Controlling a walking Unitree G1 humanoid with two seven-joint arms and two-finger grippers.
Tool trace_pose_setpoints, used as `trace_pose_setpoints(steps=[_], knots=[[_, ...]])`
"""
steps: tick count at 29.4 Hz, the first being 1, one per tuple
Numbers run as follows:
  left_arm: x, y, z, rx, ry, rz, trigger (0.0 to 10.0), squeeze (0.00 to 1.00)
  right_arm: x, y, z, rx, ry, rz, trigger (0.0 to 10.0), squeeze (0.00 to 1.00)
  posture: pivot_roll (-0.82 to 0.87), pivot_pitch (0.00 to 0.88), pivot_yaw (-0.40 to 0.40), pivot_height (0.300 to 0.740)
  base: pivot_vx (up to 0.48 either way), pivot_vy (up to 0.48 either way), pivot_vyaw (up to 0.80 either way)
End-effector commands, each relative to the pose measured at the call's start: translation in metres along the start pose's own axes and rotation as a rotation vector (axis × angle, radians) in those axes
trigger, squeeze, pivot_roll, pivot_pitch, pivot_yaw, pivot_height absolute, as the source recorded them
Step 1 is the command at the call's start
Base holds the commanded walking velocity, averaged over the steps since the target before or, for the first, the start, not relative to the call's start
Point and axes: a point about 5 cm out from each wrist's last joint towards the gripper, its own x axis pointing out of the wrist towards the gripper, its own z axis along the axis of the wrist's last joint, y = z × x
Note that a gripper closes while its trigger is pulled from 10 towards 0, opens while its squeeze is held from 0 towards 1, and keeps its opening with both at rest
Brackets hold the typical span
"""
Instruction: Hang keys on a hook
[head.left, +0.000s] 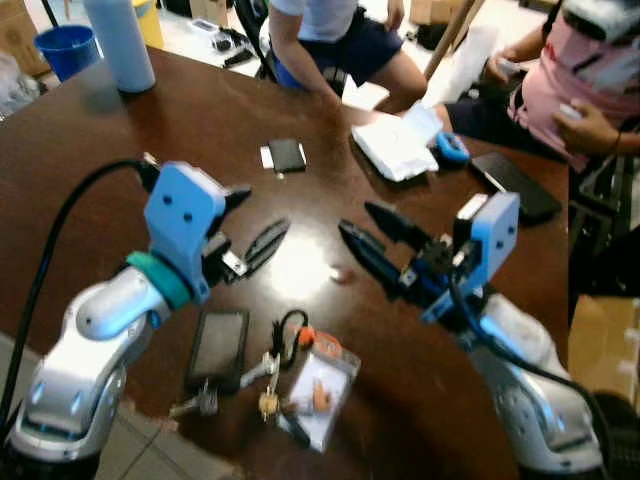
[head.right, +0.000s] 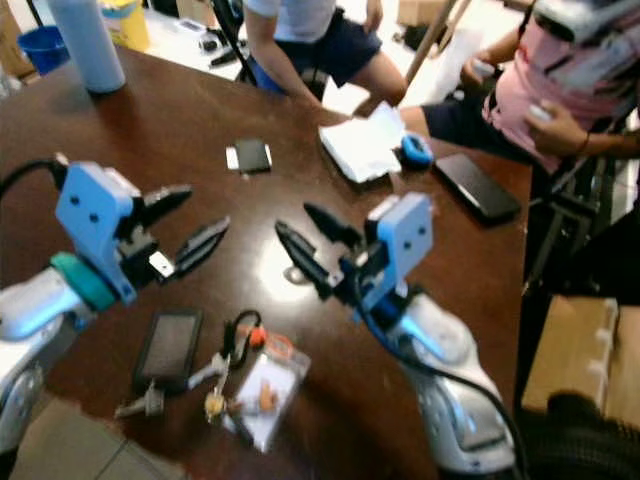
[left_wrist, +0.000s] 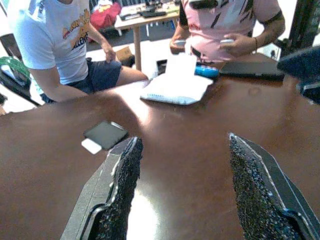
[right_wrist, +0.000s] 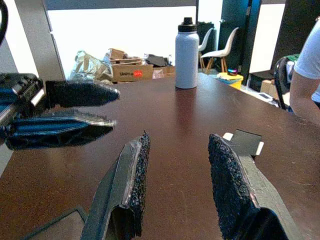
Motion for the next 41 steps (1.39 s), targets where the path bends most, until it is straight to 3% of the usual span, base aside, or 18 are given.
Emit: trace_pose_setpoints(steps=[1, 7, 11, 12, 13, 14, 18, 19, 23, 24, 26, 29, 36, 41], knots=[[-0.002, -0.003, -0.002, -0.006, 0.009, -0.020, 10.0, 0.00, -0.002, 0.001, -0.002, -0.002, 0.010, 0.003, 10.0, 0.00, 0.00, 0.065, 0.039, 0.740, 0.000, 0.000, 0.00], [-0.002, -0.007, -0.004, 0.000, 0.022, -0.054, 10.0, 0.00, -0.002, 0.001, -0.002, -0.002, 0.010, 0.004, 10.0, 0.00, 0.00, 0.065, 0.041, 0.740, 0.000, 0.000, 0.00], [-0.006, -0.010, -0.014, 0.011, 0.091, -0.102, 10.0, 0.00, -0.003, 0.002, -0.003, 0.001, 0.014, 0.009, 10.0, 0.00, 0.00, 0.070, 0.044, 0.740, 0.000, 0.000, 0.00], [-0.009, -0.010, -0.025, 0.008, 0.151, -0.129, 10.0, 0.00, -0.004, 0.002, -0.004, 0.003, 0.019, 0.013, 10.0, 0.00, 0.00, 0.070, 0.044, 0.740, 0.000, 0.000, 0.00], [-0.009, -0.010, -0.025, 0.008, 0.151, -0.129, 10.0, 0.00, -0.004, 0.002, -0.004, 0.003, 0.019, 0.013, 10.0, 0.00, 0.00, 0.070, 0.044, 0.740, 0.000, 0.000, 0.00], [-0.014, -0.011, -0.040, 0.026, 0.234, -0.168, 10.0, 0.00, -0.004, 0.002, -0.006, 0.000, 0.029, 0.014, 10.0, 0.00, 0.00, 0.075, 0.046, 0.740, 0.000, 0.000, 0.00], [-0.020, -0.011, -0.058, 0.039, 0.333, -0.214, 10.0, 0.00, -0.005, 0.001, -0.009, -0.003, 0.043, 0.013, 10.0, 0.00, 0.00, 0.082, 0.045, 0.740, 0.000, 0.000, 0.00], [-0.019, -0.011, -0.068, 0.021, 0.389, -0.222, 10.0, 0.00, -0.005, 0.000, -0.010, -0.005, 0.050, 0.010, 10.0, 0.00, 0.00, 0.096, 0.049, 0.740, 0.000, 0.000, 0.00], [-0.015, -0.011, -0.075, -0.020, 0.430, -0.224, 10.0, 0.00, -0.004, -0.001, -0.011, -0.006, 0.055, 0.008, 10.0, 0.00, 0.00, 0.103, 0.053, 0.740, 0.000, 0.000, 0.00], [-0.012, -0.011, -0.080, -0.085, 0.453, -0.224, 10.0, 0.00, -0.003, -0.001, -0.012, -0.006, 0.057, 0.007, 10.0, 0.00, -0.01, 0.117, 0.061, 0.740, 0.000, 0.000, 0.00], [-0.008, -0.012, -0.084, -0.242, 0.448, -0.220, 10.0, 0.00, -0.002, -0.001, -0.013, -0.010, 0.065, 0.001, 10.0, 0.00, -0.01, 0.132, 0.063, 0.740, 0.000, 0.000, 0.00], [-0.008, -0.014, -0.083, -0.301, 0.441, -0.229, 10.0, 0.00, -0.003, -0.003, -0.015, -0.013, 0.075, -0.010, 10.0, 0.00, -0.01, 0.151, 0.059, 0.740, 0.000, 0.000, 0.00], [-0.006, -0.018, -0.085, -0.272, 0.447, -0.227, 10.0, 0.00, -0.004, -0.004, -0.017, -0.013, 0.085, -0.024, 10.0, 0.00, -0.01, 0.165, 0.054, 0.740, 0.000, 0.000, 0.00], [0.020, -0.019, -0.077, -0.275, 0.384, -0.184, 10.0, 0.00, -0.006, -0.004, -0.018, 0.001, 0.104, -0.027, 10.0, 0.00, -0.02, 0.208, 0.045, 0.740, 0.000, 0.000, 0.00]])
